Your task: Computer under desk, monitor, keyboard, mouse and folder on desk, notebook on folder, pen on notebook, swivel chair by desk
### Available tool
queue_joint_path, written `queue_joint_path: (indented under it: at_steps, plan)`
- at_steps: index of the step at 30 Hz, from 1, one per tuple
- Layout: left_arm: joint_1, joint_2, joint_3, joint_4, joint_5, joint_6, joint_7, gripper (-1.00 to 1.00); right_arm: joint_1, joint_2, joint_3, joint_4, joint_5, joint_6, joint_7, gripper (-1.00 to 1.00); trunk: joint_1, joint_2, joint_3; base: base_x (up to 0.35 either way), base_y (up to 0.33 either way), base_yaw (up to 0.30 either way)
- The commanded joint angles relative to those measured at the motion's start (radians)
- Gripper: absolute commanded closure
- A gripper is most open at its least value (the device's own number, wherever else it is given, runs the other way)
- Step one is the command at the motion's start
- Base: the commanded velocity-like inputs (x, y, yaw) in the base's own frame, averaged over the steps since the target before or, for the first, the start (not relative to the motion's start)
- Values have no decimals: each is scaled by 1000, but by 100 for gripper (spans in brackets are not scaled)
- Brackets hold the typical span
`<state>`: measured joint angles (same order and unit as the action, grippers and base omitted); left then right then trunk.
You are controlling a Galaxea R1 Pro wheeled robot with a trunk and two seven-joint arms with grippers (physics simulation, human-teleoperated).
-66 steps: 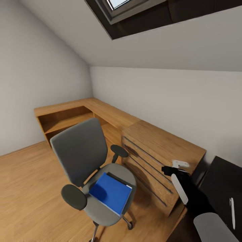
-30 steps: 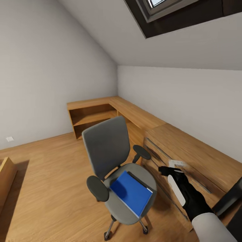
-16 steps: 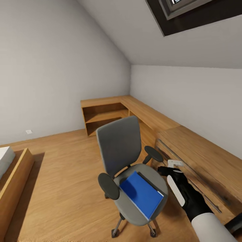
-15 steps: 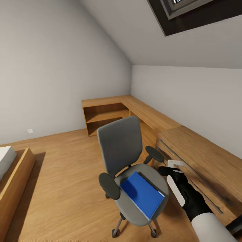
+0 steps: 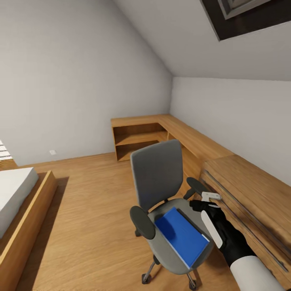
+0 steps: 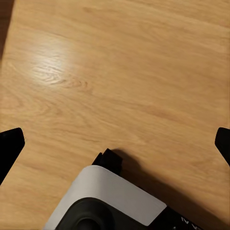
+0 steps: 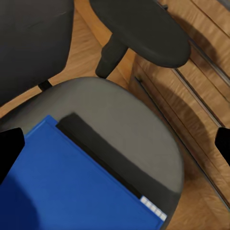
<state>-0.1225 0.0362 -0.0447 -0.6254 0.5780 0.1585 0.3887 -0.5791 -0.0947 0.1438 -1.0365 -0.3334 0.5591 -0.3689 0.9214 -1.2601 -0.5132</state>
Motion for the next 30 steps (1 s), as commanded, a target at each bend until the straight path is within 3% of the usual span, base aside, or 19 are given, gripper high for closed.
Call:
queue_joint_path:
  at_steps: [1,5,20,30]
  plan:
    - [0,1,-5,-3,6,4,7,-100,-1,-1,4,-1,-11,2,-9,-100,0,-1,-1,0,0,41]
    - [0,-4,-5,-3,6,4,7,-100,-1,-2,2,-2,-12,2,-7,-100,0,-1,-1,0,0,19]
    - [0,-10,-4,-3,5,4,9,-100,-1,-1,3,-10,-14,-11,-8,-100,58,-106,-48,0,0,6]
    - [0,-9,-4,-4,5,4,8,-100,-1,-1,4,-11,-16,-75,-11,-100,96,-176,-80,0,0,157]
